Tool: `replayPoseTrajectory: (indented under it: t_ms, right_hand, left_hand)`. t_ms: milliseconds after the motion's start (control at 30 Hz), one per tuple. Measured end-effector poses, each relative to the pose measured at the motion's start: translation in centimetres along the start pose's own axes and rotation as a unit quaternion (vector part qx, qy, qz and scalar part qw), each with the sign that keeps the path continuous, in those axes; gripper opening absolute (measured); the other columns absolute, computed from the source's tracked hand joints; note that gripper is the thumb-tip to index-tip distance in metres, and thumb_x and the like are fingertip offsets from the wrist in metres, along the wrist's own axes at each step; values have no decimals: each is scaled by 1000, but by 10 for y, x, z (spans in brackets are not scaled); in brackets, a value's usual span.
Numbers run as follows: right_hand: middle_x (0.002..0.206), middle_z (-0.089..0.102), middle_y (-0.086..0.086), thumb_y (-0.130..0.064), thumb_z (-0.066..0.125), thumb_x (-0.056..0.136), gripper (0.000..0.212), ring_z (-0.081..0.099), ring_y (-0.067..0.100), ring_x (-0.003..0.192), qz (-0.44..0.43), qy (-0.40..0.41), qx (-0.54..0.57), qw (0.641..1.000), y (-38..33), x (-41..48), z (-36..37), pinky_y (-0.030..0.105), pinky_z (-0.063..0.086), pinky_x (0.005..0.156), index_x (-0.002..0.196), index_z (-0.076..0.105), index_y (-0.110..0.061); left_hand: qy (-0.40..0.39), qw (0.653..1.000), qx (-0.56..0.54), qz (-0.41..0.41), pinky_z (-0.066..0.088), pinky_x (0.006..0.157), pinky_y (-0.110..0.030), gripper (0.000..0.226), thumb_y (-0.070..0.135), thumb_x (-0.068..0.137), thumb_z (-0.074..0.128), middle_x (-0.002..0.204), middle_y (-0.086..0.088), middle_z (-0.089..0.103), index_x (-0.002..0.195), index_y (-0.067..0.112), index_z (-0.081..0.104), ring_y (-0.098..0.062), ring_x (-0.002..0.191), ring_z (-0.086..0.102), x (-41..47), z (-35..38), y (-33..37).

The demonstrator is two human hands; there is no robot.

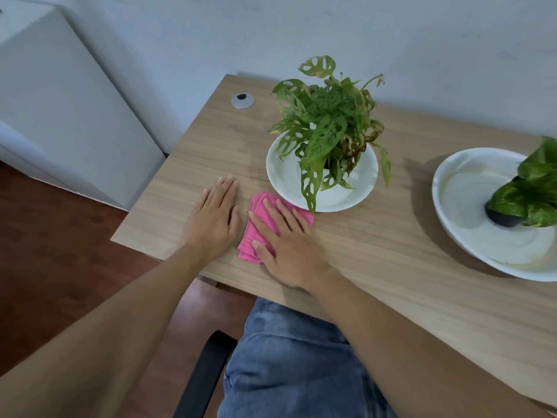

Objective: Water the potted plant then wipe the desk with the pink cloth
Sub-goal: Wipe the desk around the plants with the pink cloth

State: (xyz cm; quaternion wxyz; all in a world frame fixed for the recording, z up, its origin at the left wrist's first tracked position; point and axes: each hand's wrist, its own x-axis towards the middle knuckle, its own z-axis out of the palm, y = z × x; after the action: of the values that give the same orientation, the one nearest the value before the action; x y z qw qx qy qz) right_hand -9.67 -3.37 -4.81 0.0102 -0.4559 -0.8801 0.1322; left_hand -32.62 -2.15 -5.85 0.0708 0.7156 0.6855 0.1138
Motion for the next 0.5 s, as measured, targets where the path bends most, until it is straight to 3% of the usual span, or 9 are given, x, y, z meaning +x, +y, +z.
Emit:
replayPoseTrajectory:
  t_ms: [167, 233, 367, 500]
  right_hand:
    - [186, -2, -4, -60, 19, 116, 64, -6, 20, 172, 7, 29, -18, 999, 48, -73, -3, 51, 8, 139, 176, 6, -41]
    - [186, -6, -6, -61, 18, 116, 64, -10, 18, 172, 28, 21, -20, 999, 74, -106, -7, 51, 7, 139, 176, 3, -42]
    - [186, -5, -6, -61, 21, 116, 64, -9, 17, 172, 56, 24, -18, 998, 101, -136, -14, 52, 9, 139, 176, 6, -42]
    - [186, -1, -4, -58, 22, 116, 64, -6, 19, 172, 73, 34, -24, 996, 88, -122, -11, 53, 11, 137, 176, 8, -41]
  left_hand:
    - [36, 998, -42, -7, 17, 140, -47, 64, 40, 112, 38, 182, -1, 32, 170, 15, 41, -21, 170, 27, -6, 5, 1]
    - [52, 997, -64, -4, 27, 137, -52, 61, 36, 110, 44, 178, -5, 39, 166, 11, 47, -26, 167, 34, -8, 6, 9]
    - [45, 990, -102, 86, 48, 122, -53, 54, 28, 107, 54, 165, -6, 52, 157, 9, 57, -32, 148, 56, -16, 8, 43]
    - [38, 977, -147, 151, 49, 122, -51, 47, 18, 110, 53, 162, -6, 57, 155, 6, 61, -28, 147, 59, -27, 21, 78]
